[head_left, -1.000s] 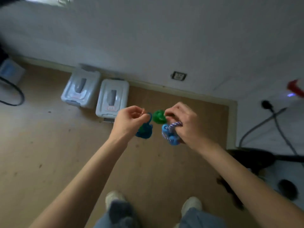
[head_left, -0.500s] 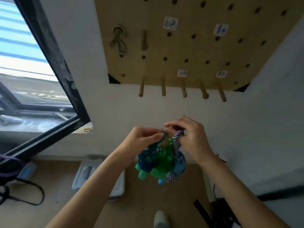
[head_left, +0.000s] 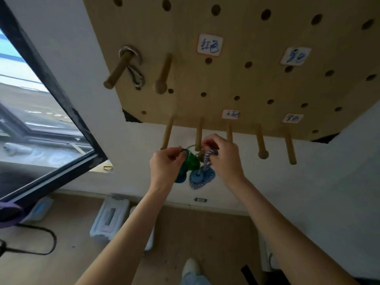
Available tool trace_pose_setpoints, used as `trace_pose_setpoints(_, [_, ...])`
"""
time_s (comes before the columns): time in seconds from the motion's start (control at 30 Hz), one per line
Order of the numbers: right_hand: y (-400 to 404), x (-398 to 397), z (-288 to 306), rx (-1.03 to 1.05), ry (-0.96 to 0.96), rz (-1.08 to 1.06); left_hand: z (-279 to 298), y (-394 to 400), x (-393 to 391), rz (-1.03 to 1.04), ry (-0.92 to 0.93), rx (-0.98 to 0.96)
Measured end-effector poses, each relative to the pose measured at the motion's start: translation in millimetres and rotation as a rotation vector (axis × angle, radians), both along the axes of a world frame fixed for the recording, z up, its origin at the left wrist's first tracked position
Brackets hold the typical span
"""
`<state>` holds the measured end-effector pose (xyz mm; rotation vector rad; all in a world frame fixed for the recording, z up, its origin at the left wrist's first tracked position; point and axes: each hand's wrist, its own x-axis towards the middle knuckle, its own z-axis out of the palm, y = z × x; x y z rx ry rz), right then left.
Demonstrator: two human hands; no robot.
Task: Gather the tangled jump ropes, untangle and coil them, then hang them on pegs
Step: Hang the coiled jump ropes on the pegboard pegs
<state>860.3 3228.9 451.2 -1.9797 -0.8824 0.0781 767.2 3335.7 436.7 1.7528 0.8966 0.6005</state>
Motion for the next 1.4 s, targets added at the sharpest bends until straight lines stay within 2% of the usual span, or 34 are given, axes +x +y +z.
trace_pose_setpoints(0.07, [11,6,1,-0.059,-0.036,-0.019,-3,-1,9,0.054,0.045,0.092])
trace_pose_setpoints(0.17, [19,23,16,-0.285,-0.093,-0.046,-5,-9,16,0.134,0.127,0.197])
trace_pose_setpoints(0.3, [14,36,45,-0.464,-0.061,0.068,-5,-10,23,0.173,0.141,0.108])
trace_pose_setpoints(0.4, [9,31,50,-0.444,0.102,0.127,-3,-12,34,0.196,0.079,-0.024])
trace_pose_setpoints(0.53, [-15,26,42,-0.402,0.229,0.044,-3,-12,38,0.153,0.071,-0.089])
trace_pose_setpoints(0.67, [-36,18,31,-0.363,0.143,-0.007,-13,-13,15,0.102,0.064,-0.007])
trace_pose_setpoints(0.8, [-38,25,32,-0.315,0.130,-0.053,-13,-10,10,-0.073,0.125,0.047])
trace_pose_setpoints(0.93, [-43,34,36,-0.386,0.074,-0.129,-9,-17,10,-0.271,0.124,0.067])
trace_pose_setpoints(1.03, [-40,46,37,-0.391,0.171,-0.157,-5,-30,20,-0.366,0.079,0.045])
trace_pose_setpoints(1.1, [-33,53,39,-0.364,0.209,-0.179,1,-36,32,-0.396,0.068,0.018])
trace_pose_setpoints(1.23, [-16,67,47,-0.334,0.081,-0.190,4,-37,47,-0.402,0.107,0.065])
trace_pose_setpoints(1.4, [-35,58,52,-0.411,0.108,-0.188,4,-32,46,-0.406,0.089,0.106])
